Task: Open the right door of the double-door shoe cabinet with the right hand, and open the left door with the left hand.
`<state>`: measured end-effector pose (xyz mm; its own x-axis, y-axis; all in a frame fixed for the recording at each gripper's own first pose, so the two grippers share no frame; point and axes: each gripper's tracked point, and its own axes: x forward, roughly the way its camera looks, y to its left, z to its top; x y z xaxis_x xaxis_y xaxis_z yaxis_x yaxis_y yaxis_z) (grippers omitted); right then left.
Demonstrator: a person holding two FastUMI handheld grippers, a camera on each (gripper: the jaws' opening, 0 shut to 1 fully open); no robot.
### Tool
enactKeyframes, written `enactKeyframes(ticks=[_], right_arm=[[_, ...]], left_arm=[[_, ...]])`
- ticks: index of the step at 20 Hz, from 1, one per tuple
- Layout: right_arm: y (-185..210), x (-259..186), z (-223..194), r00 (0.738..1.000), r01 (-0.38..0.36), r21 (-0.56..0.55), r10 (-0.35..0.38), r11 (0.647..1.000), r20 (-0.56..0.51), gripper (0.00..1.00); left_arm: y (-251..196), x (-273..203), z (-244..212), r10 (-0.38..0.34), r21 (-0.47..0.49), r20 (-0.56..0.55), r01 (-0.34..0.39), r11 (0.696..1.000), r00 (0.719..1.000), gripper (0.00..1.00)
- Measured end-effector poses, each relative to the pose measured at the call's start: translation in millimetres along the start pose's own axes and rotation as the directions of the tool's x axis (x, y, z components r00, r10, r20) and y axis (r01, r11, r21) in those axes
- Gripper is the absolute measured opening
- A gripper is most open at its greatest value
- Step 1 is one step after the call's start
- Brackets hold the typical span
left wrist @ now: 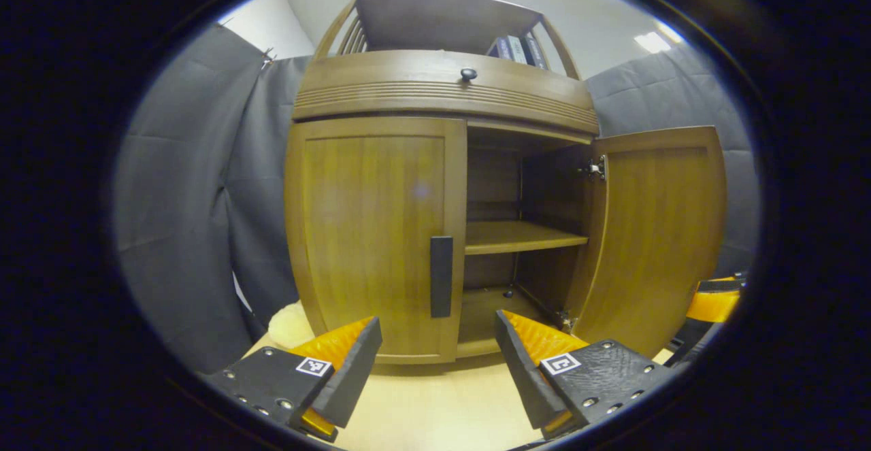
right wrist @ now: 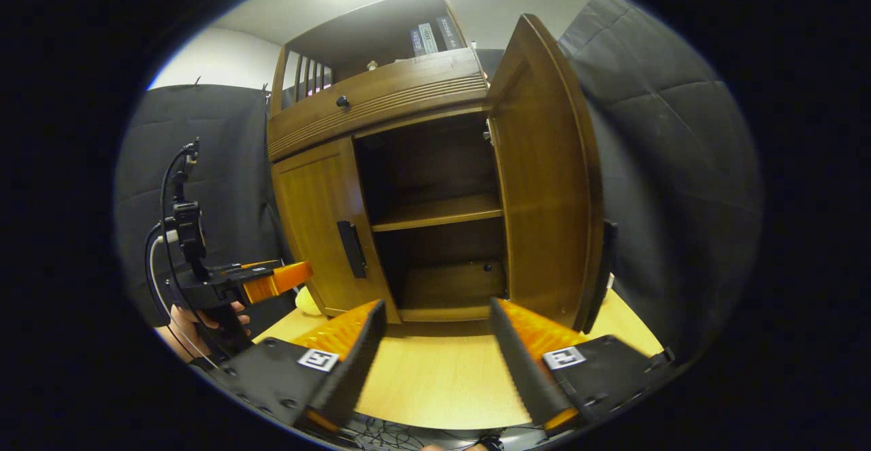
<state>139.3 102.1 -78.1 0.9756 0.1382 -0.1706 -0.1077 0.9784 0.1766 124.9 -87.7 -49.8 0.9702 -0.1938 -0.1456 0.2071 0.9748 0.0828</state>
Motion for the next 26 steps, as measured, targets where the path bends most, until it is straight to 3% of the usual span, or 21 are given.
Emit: enactKeyframes(ticks=[1, 5, 7, 14, 19, 20, 22, 26], right_arm=[[0.7, 11.0, -4.1, 1.000, 0.007, -0.016, -0.007, 1.000, -0.008, 0.99], [2.7, 25.4, -3.4, 1.000, 0.000, -0.065, 0.000, 0.998, -0.009, 0.98], [1.6, 34.8, -1.6, 1.000, -0.005, -0.066, 0.004, 0.998, -0.013, 0.92], [-10.9, 71.1, 1.7, 0.999, 0.008, -0.112, -0.013, 0.994, -0.045, 0.92], [-16.1, 87.7, 18.9, 1.000, 0.024, -0.170, -0.024, 0.985, 0.005, 0.92], [-13.2, 90.4, 16.3, 1.000, 0.015, -0.182, -0.016, 0.983, -0.005, 0.98], [-13.8, 92.0, 15.8, 1.000, 0.011, -0.196, -0.013, 0.981, -0.011, 0.93], [-18.0, 96.5, 14.1, 0.999, 0.027, -0.185, -0.030, 0.982, -0.014, 0.94]], left_arm=[[0.0, 10.0, 0.0, 0.002, 0.002, -0.002, -0.002, 1.000, 1.000, 0.96], [1.1, 56.6, 4.9, 0.001, -0.040, -0.004, -0.001, 0.999, 1.000, 0.96], [-1.3, 77.5, 6.7, -0.002, -0.054, 0.000, 0.002, 0.999, 1.000, 0.96], [4.2, 139.9, -3.3, 0.009, -0.138, -0.016, -0.011, 0.990, 1.000, 0.96], [0.9, 167.9, -6.0, 0.017, -0.149, -0.027, -0.021, 0.989, 0.999, 0.68], [2.9, 171.2, -6.7, 0.025, -0.142, -0.029, -0.029, 0.989, 0.999, 0.62], [5.4, 176.9, -4.5, 0.064, -0.145, -0.020, -0.066, 0.987, 0.998, 0.51], [5.2, 172.1, -5.9, 0.088, -0.076, -0.011, -0.088, 0.993, 0.996, 0.27]])
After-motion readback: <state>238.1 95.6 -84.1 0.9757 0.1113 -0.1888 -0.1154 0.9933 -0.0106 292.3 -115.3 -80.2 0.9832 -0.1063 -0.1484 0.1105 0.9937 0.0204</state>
